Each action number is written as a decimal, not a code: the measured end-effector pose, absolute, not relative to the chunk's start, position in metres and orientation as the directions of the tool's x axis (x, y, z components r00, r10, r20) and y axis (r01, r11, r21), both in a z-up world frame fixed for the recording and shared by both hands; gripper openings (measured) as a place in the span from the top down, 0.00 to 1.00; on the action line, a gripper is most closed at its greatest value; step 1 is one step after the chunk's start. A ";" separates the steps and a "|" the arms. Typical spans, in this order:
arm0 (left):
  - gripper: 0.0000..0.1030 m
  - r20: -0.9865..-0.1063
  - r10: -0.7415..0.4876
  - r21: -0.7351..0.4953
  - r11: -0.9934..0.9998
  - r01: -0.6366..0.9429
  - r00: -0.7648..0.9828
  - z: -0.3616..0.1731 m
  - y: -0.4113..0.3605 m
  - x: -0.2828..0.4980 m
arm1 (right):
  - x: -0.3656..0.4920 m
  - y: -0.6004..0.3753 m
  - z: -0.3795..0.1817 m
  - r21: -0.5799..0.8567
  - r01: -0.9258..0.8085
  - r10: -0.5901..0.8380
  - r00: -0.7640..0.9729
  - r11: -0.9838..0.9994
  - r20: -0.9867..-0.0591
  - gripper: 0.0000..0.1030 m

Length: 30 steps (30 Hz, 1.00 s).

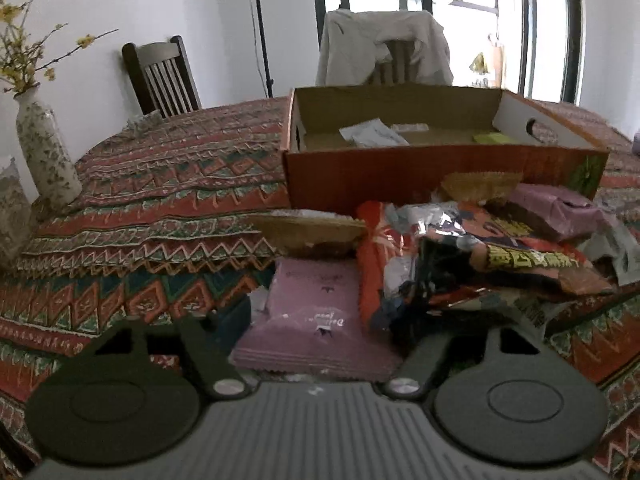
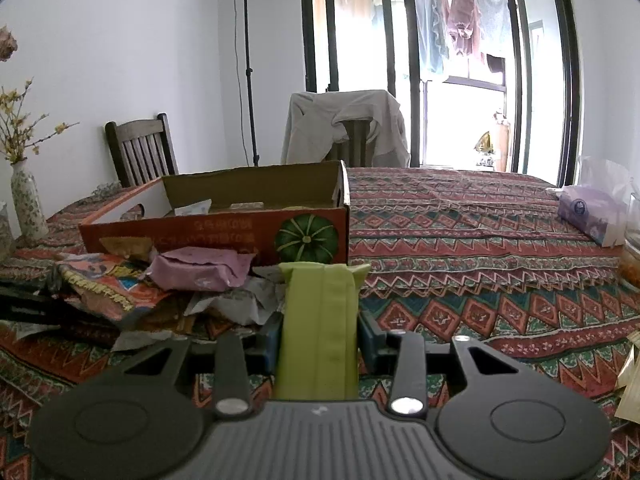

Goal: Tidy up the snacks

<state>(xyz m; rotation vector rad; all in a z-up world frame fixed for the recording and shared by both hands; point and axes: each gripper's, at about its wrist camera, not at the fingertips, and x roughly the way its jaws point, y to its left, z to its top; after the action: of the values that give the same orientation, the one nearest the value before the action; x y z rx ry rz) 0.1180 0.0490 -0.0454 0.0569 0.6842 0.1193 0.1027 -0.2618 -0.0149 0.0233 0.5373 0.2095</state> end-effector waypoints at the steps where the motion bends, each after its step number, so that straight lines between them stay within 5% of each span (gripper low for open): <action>1: 0.29 -0.619 0.122 0.079 0.993 -0.093 0.776 -0.044 0.051 0.115 | 0.103 -0.262 -0.015 0.078 -0.191 0.204 0.838 0.978 -0.506 0.63; 22: 0.30 -0.493 0.101 -0.003 0.993 -0.118 0.864 -0.010 0.065 0.049 | 0.098 -0.259 -0.007 0.080 -0.213 0.225 0.850 0.974 -0.476 0.63; 23: 0.35 -0.482 0.103 -0.005 0.993 -0.120 0.870 -0.007 0.066 0.047 | 0.097 -0.259 -0.006 0.080 -0.214 0.226 0.852 0.974 -0.472 0.63; 24: 0.63 -0.475 0.102 -0.008 0.993 -0.120 0.874 -0.004 0.067 0.046 | 0.096 -0.259 -0.004 0.080 -0.214 0.227 0.855 0.973 -0.467 0.63; 25: 0.69 -0.475 0.093 -0.021 0.993 -0.117 0.875 -0.001 0.069 0.046 | 0.095 -0.259 -0.003 0.080 -0.216 0.229 0.857 0.973 -0.462 0.63; 30: 0.69 -0.453 0.084 -0.035 0.993 -0.112 0.887 0.008 0.070 0.049 | 0.094 -0.255 0.005 0.076 -0.230 0.240 0.866 0.970 -0.439 0.63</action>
<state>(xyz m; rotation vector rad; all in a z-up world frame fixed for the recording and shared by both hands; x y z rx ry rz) 0.0486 0.0698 0.0077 -0.0610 0.4683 0.1021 0.0943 -0.2551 0.0053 0.0213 0.4628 0.2465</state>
